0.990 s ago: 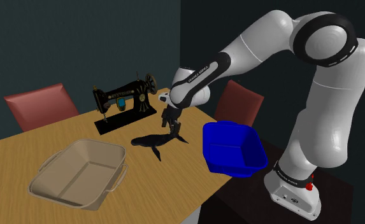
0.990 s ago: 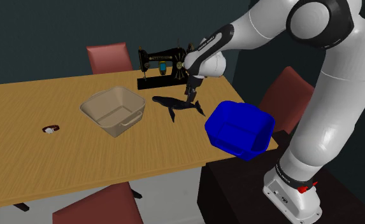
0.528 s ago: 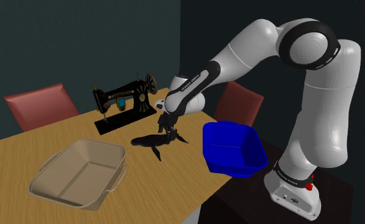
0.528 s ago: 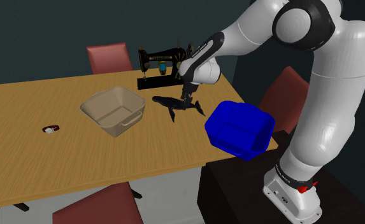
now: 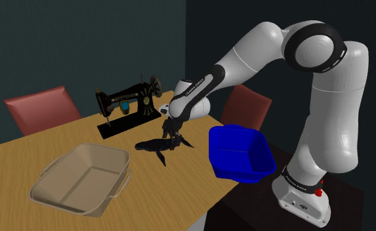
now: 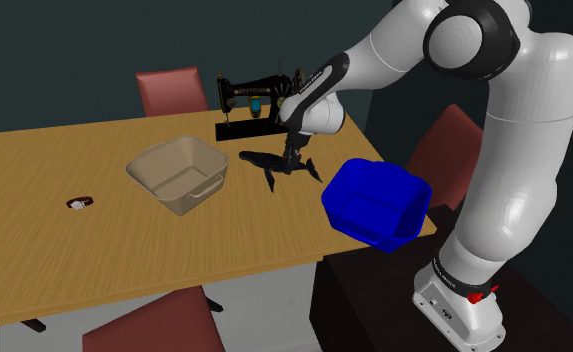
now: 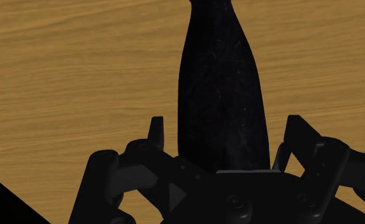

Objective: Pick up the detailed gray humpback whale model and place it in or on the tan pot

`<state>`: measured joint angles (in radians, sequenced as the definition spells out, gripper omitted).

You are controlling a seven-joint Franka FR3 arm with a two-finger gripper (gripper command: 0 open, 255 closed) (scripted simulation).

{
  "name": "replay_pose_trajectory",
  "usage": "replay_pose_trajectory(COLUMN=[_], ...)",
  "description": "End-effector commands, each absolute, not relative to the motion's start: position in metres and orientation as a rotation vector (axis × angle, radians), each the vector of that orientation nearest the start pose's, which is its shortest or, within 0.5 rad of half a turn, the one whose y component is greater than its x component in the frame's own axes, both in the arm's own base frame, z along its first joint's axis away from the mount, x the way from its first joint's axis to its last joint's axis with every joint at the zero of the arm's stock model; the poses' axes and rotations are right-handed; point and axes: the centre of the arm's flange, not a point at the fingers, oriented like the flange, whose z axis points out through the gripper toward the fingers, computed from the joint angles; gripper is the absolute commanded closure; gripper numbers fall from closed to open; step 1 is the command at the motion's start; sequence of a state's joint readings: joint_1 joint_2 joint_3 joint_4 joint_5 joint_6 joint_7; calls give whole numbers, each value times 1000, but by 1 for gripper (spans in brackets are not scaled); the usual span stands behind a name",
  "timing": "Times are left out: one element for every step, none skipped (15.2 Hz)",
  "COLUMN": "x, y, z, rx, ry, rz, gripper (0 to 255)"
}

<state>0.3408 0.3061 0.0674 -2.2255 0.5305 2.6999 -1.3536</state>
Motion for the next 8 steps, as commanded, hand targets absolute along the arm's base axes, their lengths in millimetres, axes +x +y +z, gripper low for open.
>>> replay_pose_trajectory(x=[523,523,523,523,523,523,523,523], y=[207,207,207,207,207,207,207,207], z=[249,249,249,249,248,248,248,248], rx=[-2342,-2342,-2342,-2342,-2342,-2342,-2342,-2342], ry=[-1768,-1768,-1768,-1768,-1768,-1768,-1768,-1768], rz=[-401,-401,-401,-401,-401,-401,-401,-401], gripper=[255,255,255,255,255,255,255,255])
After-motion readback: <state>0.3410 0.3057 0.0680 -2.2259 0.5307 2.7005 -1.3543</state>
